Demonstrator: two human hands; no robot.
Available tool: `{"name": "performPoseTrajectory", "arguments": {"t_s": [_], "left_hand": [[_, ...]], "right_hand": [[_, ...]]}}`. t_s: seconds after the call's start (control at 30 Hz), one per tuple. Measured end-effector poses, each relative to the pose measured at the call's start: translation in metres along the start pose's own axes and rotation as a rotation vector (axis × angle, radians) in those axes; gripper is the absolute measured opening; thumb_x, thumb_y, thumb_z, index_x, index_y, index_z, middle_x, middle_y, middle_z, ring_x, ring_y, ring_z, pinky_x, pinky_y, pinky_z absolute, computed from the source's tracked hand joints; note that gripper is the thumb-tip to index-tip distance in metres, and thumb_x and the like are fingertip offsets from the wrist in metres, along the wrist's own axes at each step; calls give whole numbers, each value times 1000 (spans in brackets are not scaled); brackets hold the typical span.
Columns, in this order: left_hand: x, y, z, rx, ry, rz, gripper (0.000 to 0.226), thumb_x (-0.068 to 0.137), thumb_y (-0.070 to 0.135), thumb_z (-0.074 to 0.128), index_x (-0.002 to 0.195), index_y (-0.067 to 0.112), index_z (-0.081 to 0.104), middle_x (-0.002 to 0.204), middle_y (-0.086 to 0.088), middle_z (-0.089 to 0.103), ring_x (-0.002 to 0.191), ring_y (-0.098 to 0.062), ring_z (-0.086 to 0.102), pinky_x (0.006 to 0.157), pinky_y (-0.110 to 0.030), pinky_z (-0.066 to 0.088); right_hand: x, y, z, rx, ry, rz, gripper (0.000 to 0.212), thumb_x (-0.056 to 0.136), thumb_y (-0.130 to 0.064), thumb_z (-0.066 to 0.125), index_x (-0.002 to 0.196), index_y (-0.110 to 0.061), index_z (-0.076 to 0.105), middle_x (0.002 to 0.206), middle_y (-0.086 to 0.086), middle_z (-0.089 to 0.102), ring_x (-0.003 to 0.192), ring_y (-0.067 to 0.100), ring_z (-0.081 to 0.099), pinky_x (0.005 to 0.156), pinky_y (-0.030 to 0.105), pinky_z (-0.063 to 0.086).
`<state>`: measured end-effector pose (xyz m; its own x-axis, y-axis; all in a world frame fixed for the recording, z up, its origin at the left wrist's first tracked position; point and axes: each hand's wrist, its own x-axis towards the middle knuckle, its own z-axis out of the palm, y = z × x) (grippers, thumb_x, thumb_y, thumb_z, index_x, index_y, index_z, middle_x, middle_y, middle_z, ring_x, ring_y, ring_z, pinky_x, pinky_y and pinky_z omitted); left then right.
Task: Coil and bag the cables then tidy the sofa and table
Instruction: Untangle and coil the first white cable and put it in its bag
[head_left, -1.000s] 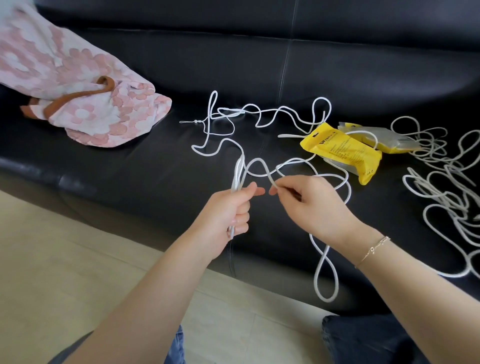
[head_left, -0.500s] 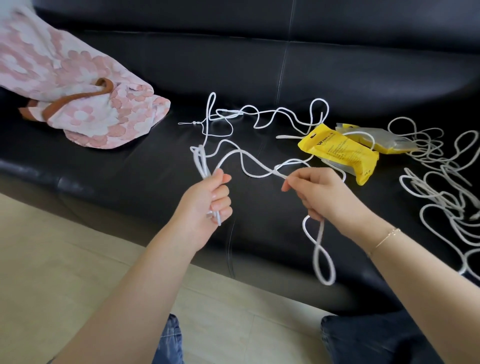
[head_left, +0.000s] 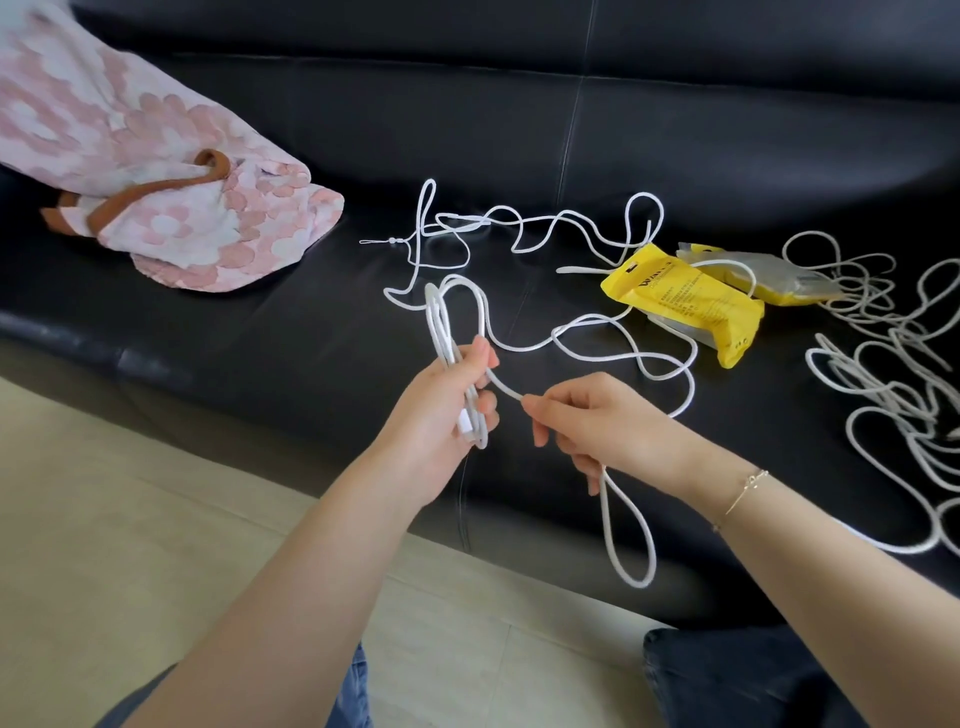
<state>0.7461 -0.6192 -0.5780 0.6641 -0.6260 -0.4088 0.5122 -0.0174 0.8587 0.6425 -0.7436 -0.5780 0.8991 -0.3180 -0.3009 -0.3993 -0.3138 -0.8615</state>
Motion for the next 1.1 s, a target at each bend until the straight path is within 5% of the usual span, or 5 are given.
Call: {"name": "performPoseTrajectory", "arguments": {"t_s": [0.2,0.4,0.77,0.97,1.1], "left_hand": [[6,6,-7,-247,46,-85,17,100,24,54,100,7,60,101,-7,71,101,-18,68,87,-34,54],[11,19,-26,-525,77,-69,22,103,22,47,84,13,53,61,5,42,50,-6,35,61,-19,37],[7,5,-18,313,-67,163,35,102,37,46,104,9,67,59,2,20,51,-9,22,57,-21,35],[7,-10,-6,361,-85,170,29,104,29,44,92,7,58,84,-2,73,77,-14,72,82,-28,57],[0,-8,0,325,-208,108,23,104,27,43,100,6,50,90,-10,76,83,-26,74,74,-28,60]], "right_hand": [[-1,-1,-10,63,-146,147,36,100,-29,50,71,-8,55,52,6,35,41,18,44,49,31,53],[-7,2,-23,-122,-250,144,42,99,-37,51,66,-10,52,45,-1,34,39,14,34,45,25,43],[-7,3,-39,52,25,-144,29,102,-11,44,80,-3,62,50,-9,34,44,3,29,46,12,25],[-2,9,-26,-73,113,-231,27,102,-17,43,84,-10,63,57,-12,40,49,2,37,50,12,31],[1,9,-21,-96,198,-237,27,103,-18,43,84,-13,62,51,-16,43,48,1,39,48,11,32]]}}
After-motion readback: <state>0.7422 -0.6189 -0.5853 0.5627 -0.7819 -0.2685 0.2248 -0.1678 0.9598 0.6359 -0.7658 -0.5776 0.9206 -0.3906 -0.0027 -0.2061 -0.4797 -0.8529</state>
